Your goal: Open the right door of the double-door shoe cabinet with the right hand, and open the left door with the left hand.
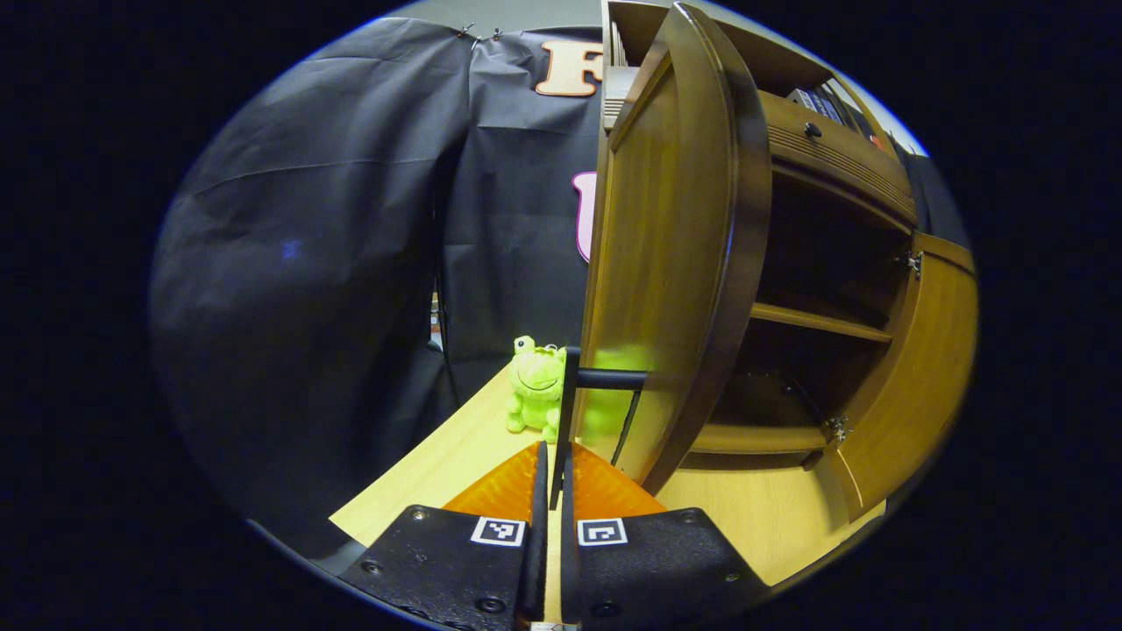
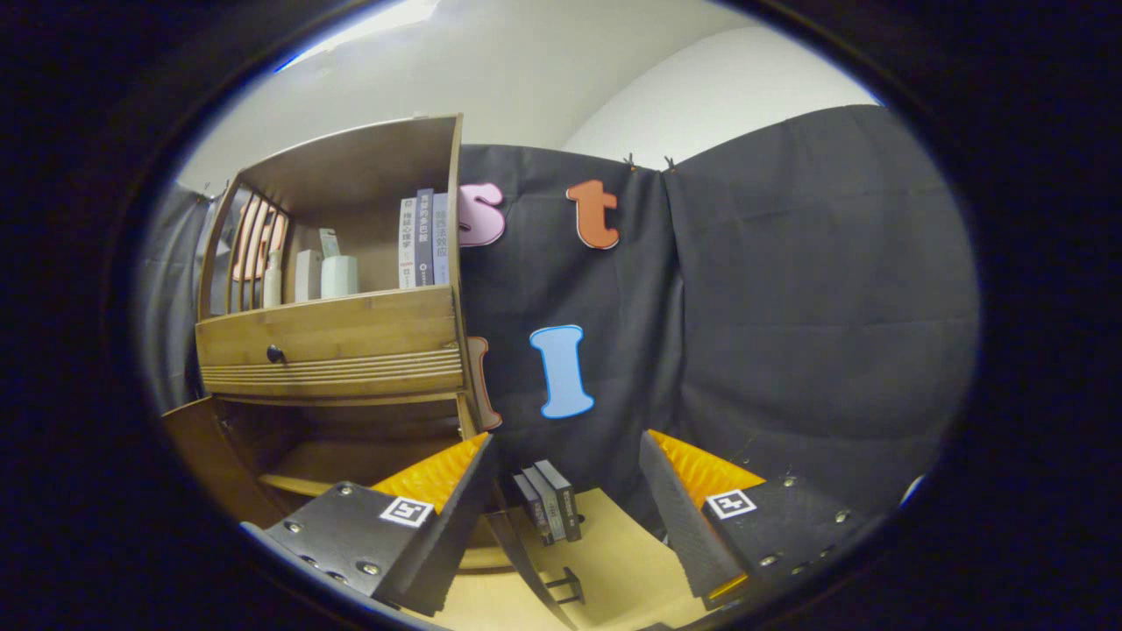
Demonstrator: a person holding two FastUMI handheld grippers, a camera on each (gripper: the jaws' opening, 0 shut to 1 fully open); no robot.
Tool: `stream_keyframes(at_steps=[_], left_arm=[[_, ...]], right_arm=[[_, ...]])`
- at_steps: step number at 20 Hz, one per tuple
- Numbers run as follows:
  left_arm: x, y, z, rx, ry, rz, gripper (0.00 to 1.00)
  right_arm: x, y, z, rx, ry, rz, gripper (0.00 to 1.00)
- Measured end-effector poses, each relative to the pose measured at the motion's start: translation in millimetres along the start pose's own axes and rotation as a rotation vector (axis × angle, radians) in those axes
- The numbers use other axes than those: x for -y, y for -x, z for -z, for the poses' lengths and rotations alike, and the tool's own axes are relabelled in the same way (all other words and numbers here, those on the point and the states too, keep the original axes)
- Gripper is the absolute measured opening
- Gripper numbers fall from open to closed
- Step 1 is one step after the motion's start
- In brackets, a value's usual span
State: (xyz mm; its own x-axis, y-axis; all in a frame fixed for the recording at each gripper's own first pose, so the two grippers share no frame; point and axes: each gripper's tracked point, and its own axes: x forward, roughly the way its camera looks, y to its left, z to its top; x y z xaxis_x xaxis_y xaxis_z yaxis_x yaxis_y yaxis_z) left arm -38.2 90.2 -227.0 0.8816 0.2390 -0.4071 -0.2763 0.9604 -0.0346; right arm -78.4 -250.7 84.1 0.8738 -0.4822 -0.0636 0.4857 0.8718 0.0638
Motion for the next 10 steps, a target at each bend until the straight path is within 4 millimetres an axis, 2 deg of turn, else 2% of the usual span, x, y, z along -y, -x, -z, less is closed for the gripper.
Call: stream_keyframes(at_steps=[4,10], left_arm=[[-13.0,11.3,-4.4,0.015,-0.016,-0.040,0.08],[-55.8,31.7,-21.1,0.062,-0.030,-0.181,0.08]], right_arm=[[-0.9,0.1,-0.3,0.000,0.000,-0.001,0.97],[-1.1,-1.1,0.4,0.001,-0.021,-0.012,0.97]])
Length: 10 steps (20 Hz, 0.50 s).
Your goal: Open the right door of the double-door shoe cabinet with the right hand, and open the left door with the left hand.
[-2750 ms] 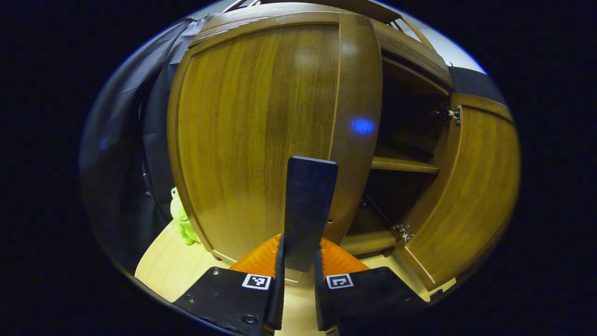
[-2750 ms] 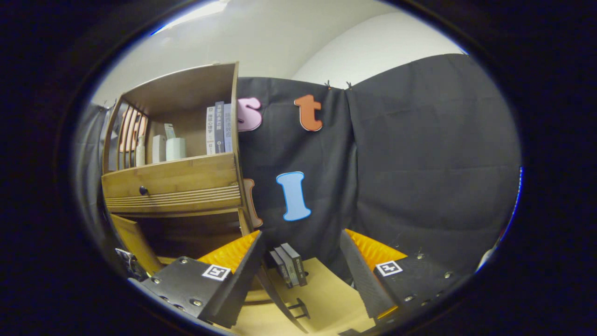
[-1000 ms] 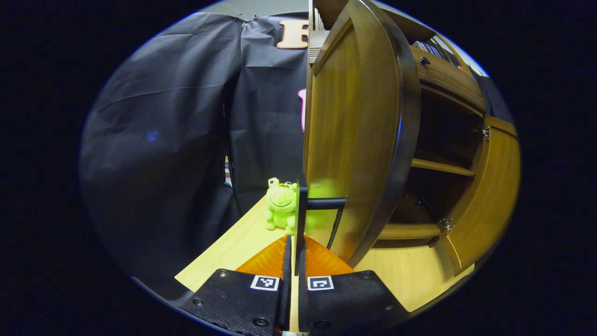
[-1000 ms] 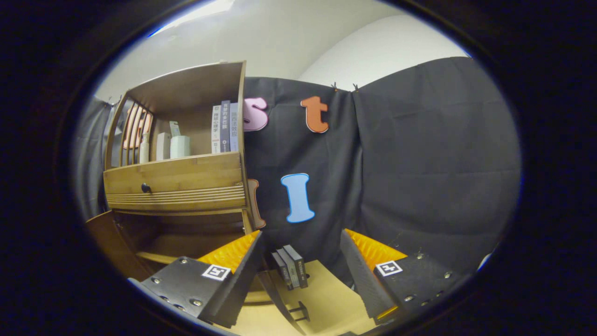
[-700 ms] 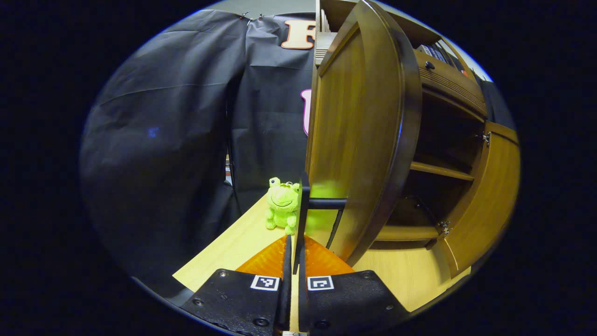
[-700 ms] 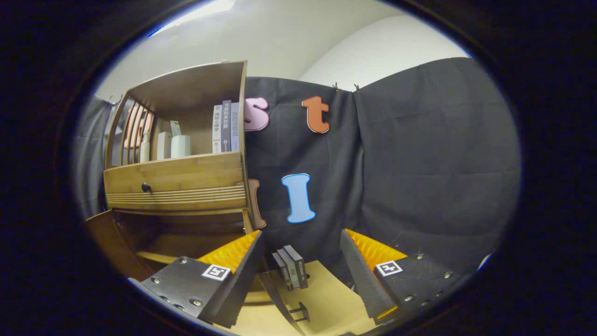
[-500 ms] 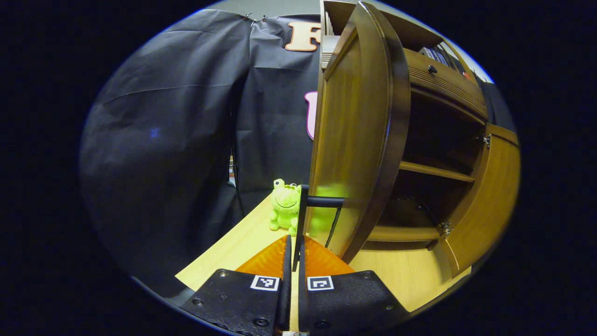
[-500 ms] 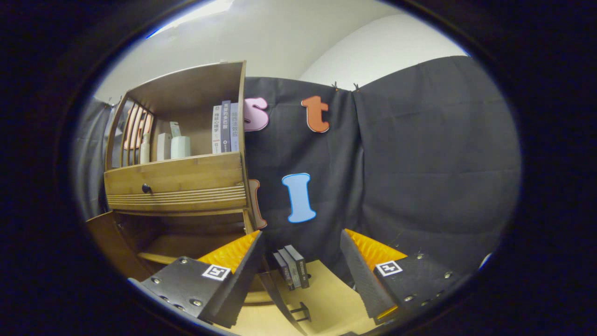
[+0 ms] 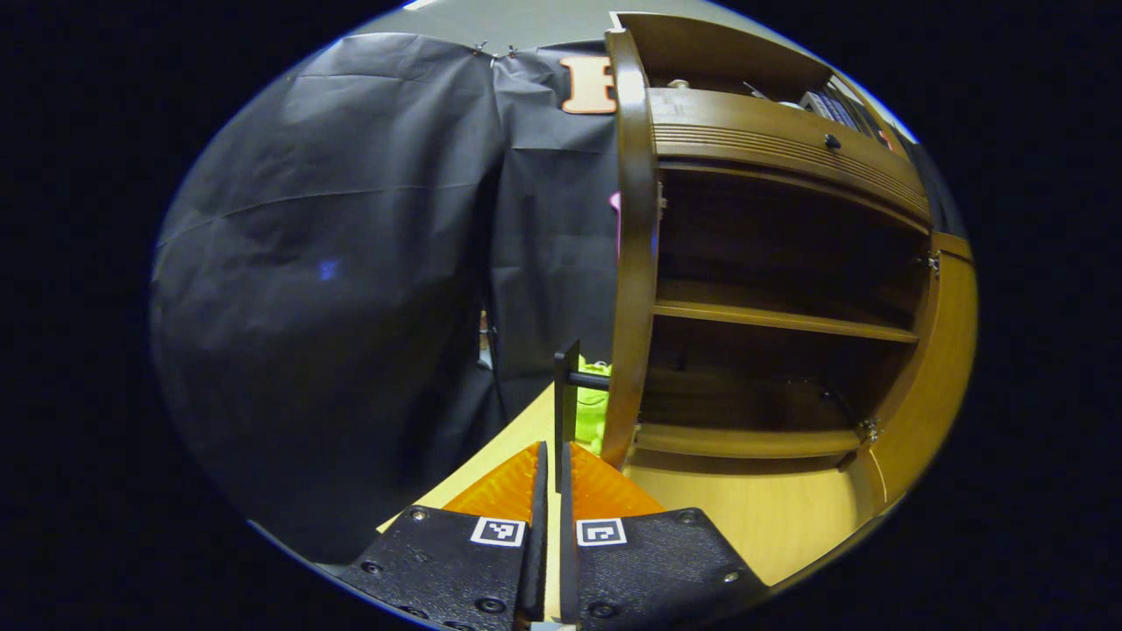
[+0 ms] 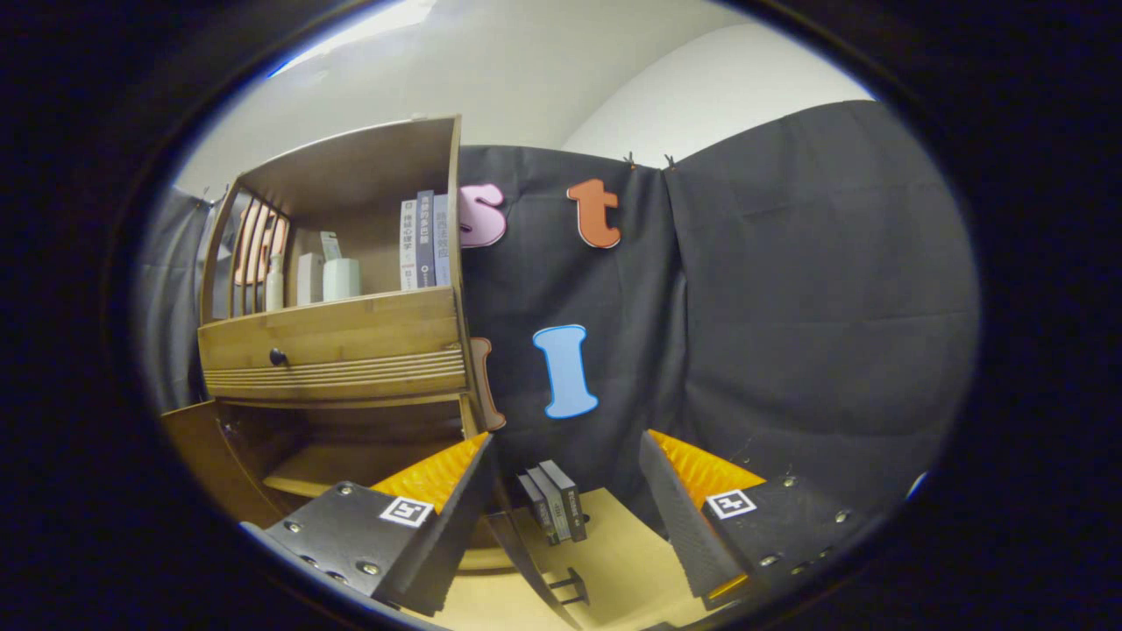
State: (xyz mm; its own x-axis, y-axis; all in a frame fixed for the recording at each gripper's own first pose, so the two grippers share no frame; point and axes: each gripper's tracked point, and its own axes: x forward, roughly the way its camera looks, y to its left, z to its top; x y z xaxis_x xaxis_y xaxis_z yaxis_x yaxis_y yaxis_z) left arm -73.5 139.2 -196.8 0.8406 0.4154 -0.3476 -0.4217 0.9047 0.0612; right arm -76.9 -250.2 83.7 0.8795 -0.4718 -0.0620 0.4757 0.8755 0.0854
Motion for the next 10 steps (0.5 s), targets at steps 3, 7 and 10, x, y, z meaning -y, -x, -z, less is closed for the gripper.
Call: stream_keyframes(at_steps=[3,7,10], left_arm=[[-5.0,13.0,-2.3,0.018,0.038,-0.042,0.08],[18.0,20.9,-15.1,0.042,0.043,-0.019,0.08],[39.6,23.7,-37.3,0.076,0.044,0.022,0.00]], right_arm=[[0.4,0.7,1.5,0.004,0.002,-0.003,0.97],[0.8,0.5,1.4,0.006,-0.002,0.004,0.97],[1.9,3.4,-2.7,0.019,0.015,0.029,0.97]])
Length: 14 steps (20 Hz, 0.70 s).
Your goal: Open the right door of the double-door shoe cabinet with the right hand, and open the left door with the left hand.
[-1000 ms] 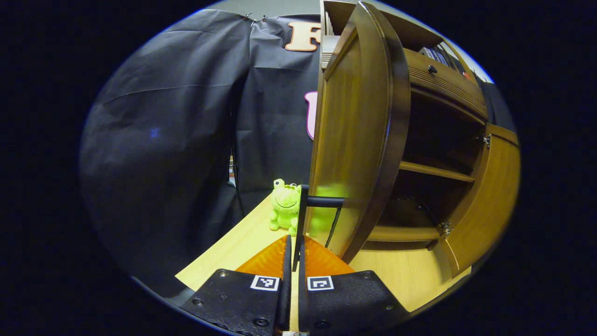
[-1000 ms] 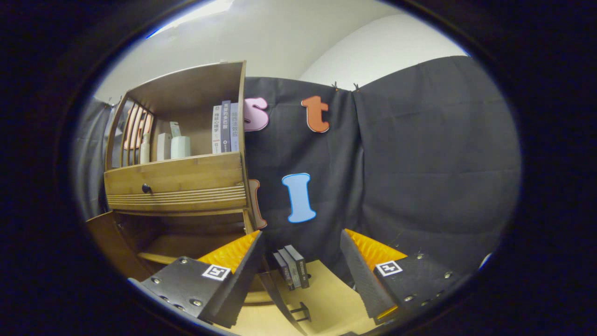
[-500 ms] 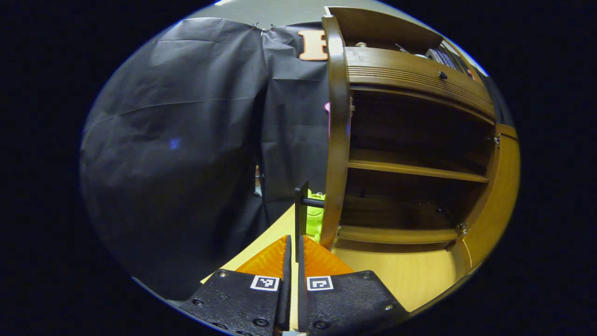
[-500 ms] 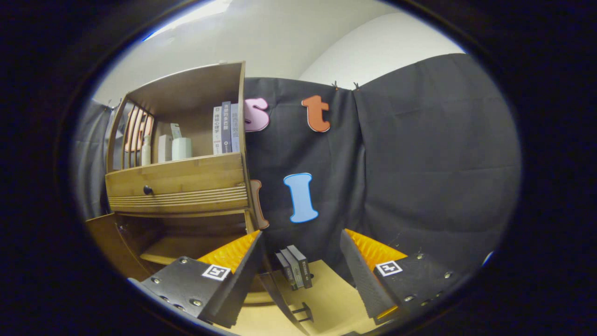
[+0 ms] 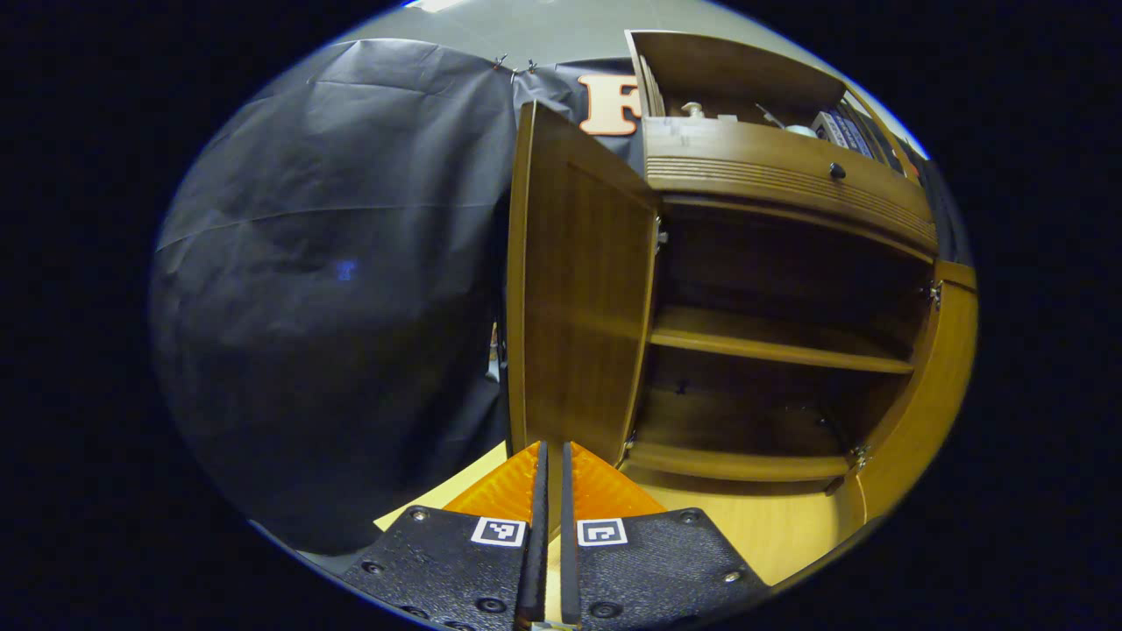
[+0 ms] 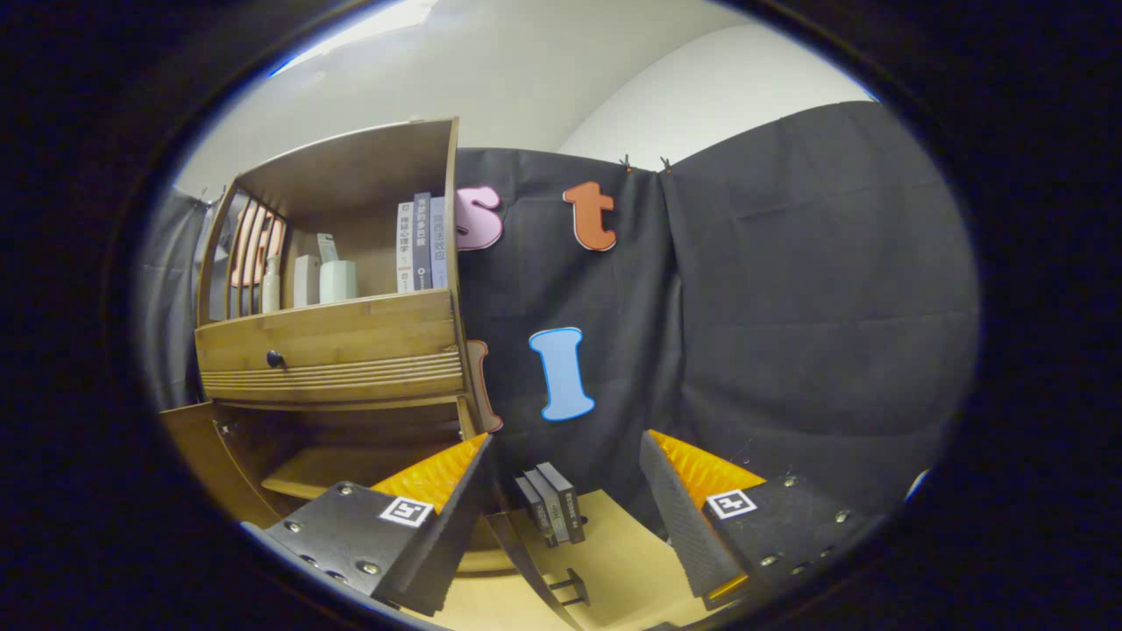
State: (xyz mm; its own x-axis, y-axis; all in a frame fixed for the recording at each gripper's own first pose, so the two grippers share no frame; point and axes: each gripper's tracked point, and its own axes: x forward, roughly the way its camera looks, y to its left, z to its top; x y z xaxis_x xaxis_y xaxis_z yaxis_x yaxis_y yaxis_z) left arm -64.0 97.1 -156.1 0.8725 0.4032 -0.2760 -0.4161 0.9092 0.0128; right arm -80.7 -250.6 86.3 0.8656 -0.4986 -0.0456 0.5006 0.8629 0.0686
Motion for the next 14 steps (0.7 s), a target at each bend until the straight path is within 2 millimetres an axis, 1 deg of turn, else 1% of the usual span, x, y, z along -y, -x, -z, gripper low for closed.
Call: stream_keyframes(at_steps=[1,2,3,4,5,7,9,10,11,13,14], left_arm=[[8.6,2.9,-6.8,0.008,0.000,0.019,0.17],[18.1,4.5,-17.0,0.022,-0.004,0.039,0.08],[28.9,7.1,-28.7,0.042,-0.009,0.066,0.14],[42.3,8.9,-41.8,0.071,-0.020,0.102,0.10],[54.1,11.1,-51.9,0.087,-0.035,0.134,0.07],[79.7,11.7,-69.7,0.110,-0.052,0.202,0.08],[106.1,14.1,-91.8,0.135,-0.035,0.267,0.07],[117.5,16.6,-104.1,0.152,-0.024,0.292,0.08],[127.5,20.1,-116.7,0.172,-0.014,0.314,0.00],[145.3,28.8,-138.1,0.204,0.007,0.354,0.16],[152.7,33.8,-146.9,0.215,0.018,0.371,0.07]], right_arm=[[-1.6,2.1,-1.6,0.009,0.020,0.005,0.97],[-6.4,5.1,-7.5,0.027,0.043,-0.001,0.97],[-14.5,9.6,-15.6,0.053,0.064,-0.013,0.98],[-23.7,11.8,-23.6,0.077,0.070,-0.028,0.98],[-37.1,14.8,-30.0,0.092,0.065,-0.058,0.97],[-66.0,20.4,-38.9,0.105,0.045,-0.128,0.98],[-92.5,27.4,-44.7,0.124,0.034,-0.192,0.97],[-106.2,30.7,-45.0,0.126,0.028,-0.227,0.97],[-121.6,35.0,-40.3,0.117,0.019,-0.267,0.98],[-157.7,39.5,-26.2,0.080,0.002,-0.350,0.98],[-170.9,43.6,-18.1,0.063,0.000,-0.382,1.00]])
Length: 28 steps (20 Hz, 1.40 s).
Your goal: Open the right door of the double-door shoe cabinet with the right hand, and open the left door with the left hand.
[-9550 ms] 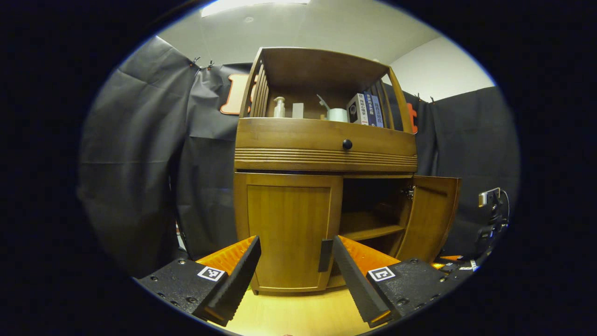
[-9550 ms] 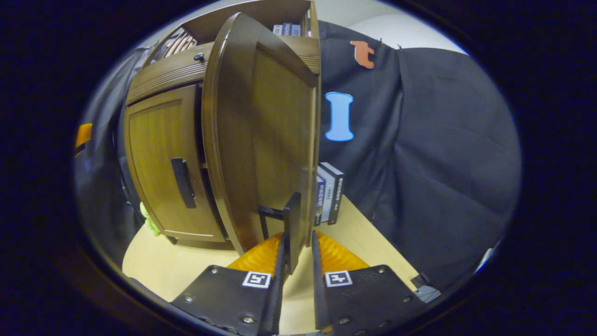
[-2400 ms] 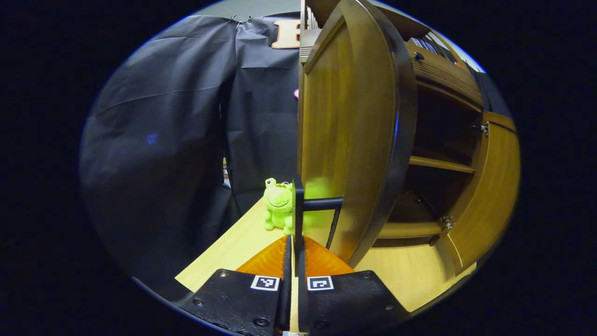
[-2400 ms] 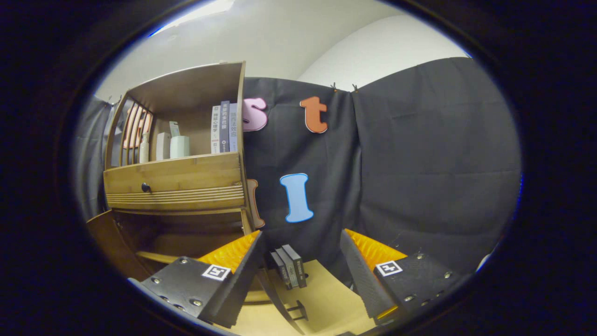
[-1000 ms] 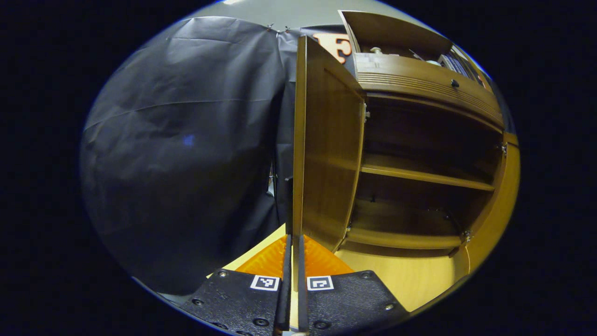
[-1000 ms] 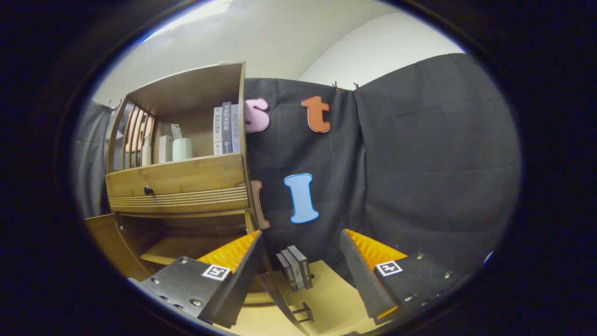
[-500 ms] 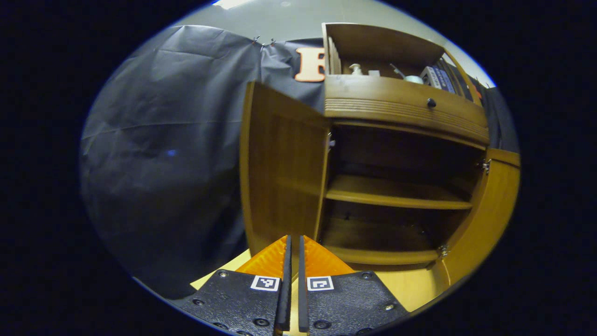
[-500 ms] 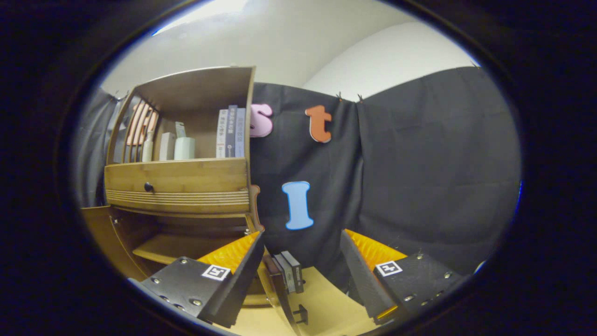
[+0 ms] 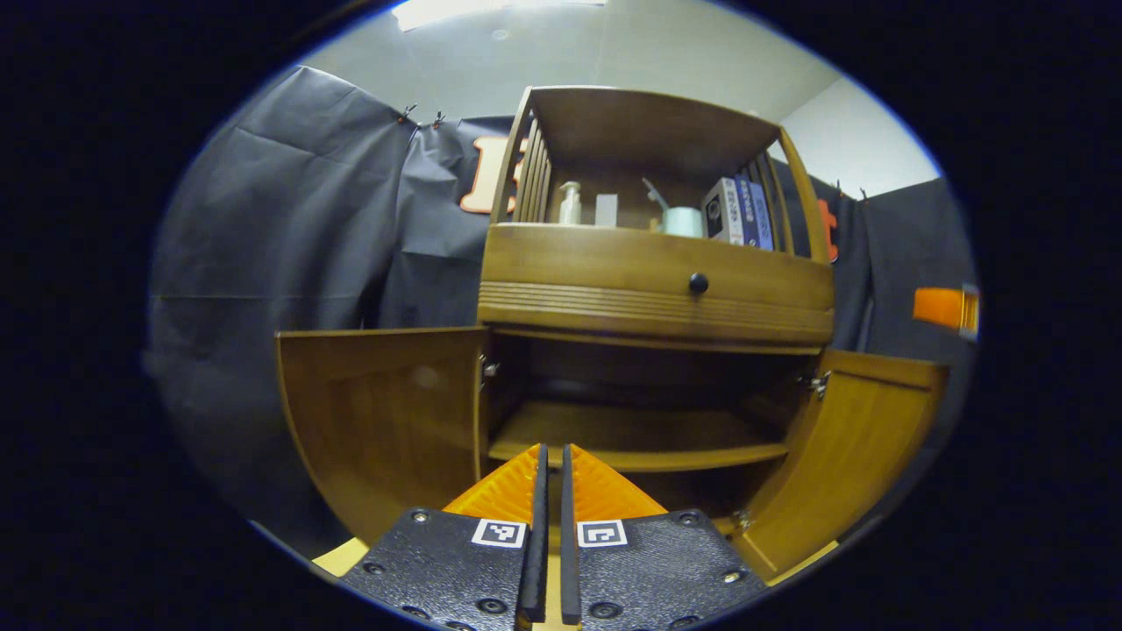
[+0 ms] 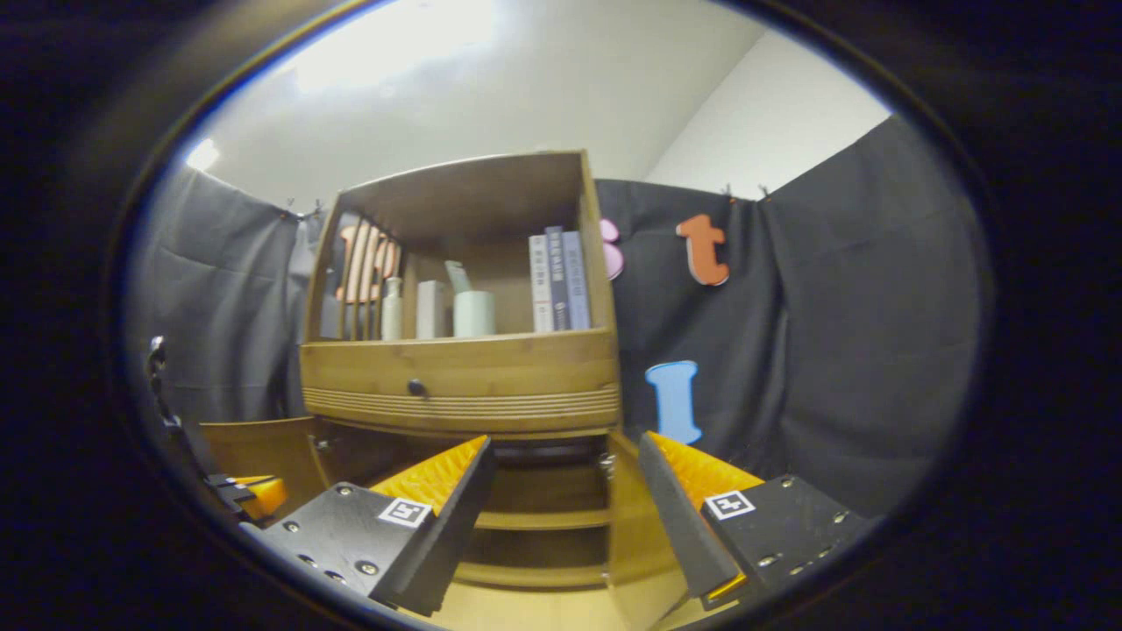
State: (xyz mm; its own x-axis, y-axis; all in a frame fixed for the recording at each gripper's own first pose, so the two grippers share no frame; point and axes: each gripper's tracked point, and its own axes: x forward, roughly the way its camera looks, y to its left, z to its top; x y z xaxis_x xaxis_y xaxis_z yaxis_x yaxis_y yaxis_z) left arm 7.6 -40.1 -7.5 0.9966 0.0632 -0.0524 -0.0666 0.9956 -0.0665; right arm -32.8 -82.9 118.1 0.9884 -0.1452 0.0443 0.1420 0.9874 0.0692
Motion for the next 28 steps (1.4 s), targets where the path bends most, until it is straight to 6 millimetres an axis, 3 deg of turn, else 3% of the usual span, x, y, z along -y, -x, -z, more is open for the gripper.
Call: stream_keyframes(at_steps=[1,2,3,5,6,9,10,11,14,15,17,18,21,22,24,26,27,28], left_arm=[[5.9,0.5,-7.1,0.012,0.009,0.010,0.08],[9.3,0.9,-13.0,0.018,0.017,0.016,0.00],[12.5,2.7,-16.7,0.022,0.022,0.022,0.07],[17.5,3.4,-22.4,0.026,0.022,0.037,0.07],[19.9,4.1,-22.0,0.018,0.017,0.043,0.00],[34.2,8.0,-20.0,0.009,0.014,0.093,0.24],[37.0,9.0,-19.6,0.014,0.013,0.100,0.17],[42.0,9.9,-16.6,0.011,0.014,0.115,0.27],[50.3,12.9,-12.5,0.009,0.015,0.134,0.59],[53.6,12.6,-11.3,0.010,0.018,0.147,0.70],[56.5,15.4,-12.4,0.013,0.017,0.160,0.92],[56.1,15.6,-13.6,0.020,0.011,0.157,0.92],[56.2,20.7,-12.8,0.030,-0.031,0.144,0.92],[57.0,20.3,-13.0,0.035,-0.040,0.142,0.92],[60.3,20.8,-12.7,0.040,-0.046,0.145,0.92],[63.2,20.7,-9.6,0.036,-0.050,0.156,0.92],[63.6,20.8,-7.3,0.031,-0.055,0.156,0.92],[62.9,20.5,-5.8,0.026,-0.061,0.152,0.96]], right_arm=[[-9.3,-0.7,9.7,-0.018,-0.005,-0.028,1.00],[-20.5,-0.2,18.7,-0.036,-0.007,-0.055,0.99],[-30.7,3.8,28.6,-0.054,-0.010,-0.073,0.99],[-48.4,10.1,47.0,-0.092,-0.036,-0.112,0.98],[-57.3,12.2,56.4,-0.110,-0.051,-0.130,0.98],[-72.8,11.6,89.0,-0.160,-0.050,-0.149,0.98],[-75.6,10.0,97.6,-0.171,-0.051,-0.150,0.98],[-79.4,11.5,104.8,-0.175,-0.057,-0.151,0.98],[-80.7,17.2,109.6,-0.174,-0.082,-0.141,0.94],[-79.6,20.4,110.7,-0.174,-0.086,-0.137,0.99],[-78.3,20.2,111.0,-0.172,-0.079,-0.128,0.94],[-77.0,21.3,111.8,-0.172,-0.072,-0.123,0.99],[-76.6,22.9,112.5,-0.170,-0.066,-0.118,0.99],[-76.4,22.9,111.8,-0.168,-0.066,-0.117,0.94],[-76.5,22.8,110.9,-0.162,-0.054,-0.114,0.99],[-77.5,23.7,111.9,-0.164,-0.045,-0.115,0.94],[-77.9,24.7,112.3,-0.166,-0.044,-0.117,0.99],[-78.1,25.0,112.1,-0.165,-0.044,-0.119,0.94]])
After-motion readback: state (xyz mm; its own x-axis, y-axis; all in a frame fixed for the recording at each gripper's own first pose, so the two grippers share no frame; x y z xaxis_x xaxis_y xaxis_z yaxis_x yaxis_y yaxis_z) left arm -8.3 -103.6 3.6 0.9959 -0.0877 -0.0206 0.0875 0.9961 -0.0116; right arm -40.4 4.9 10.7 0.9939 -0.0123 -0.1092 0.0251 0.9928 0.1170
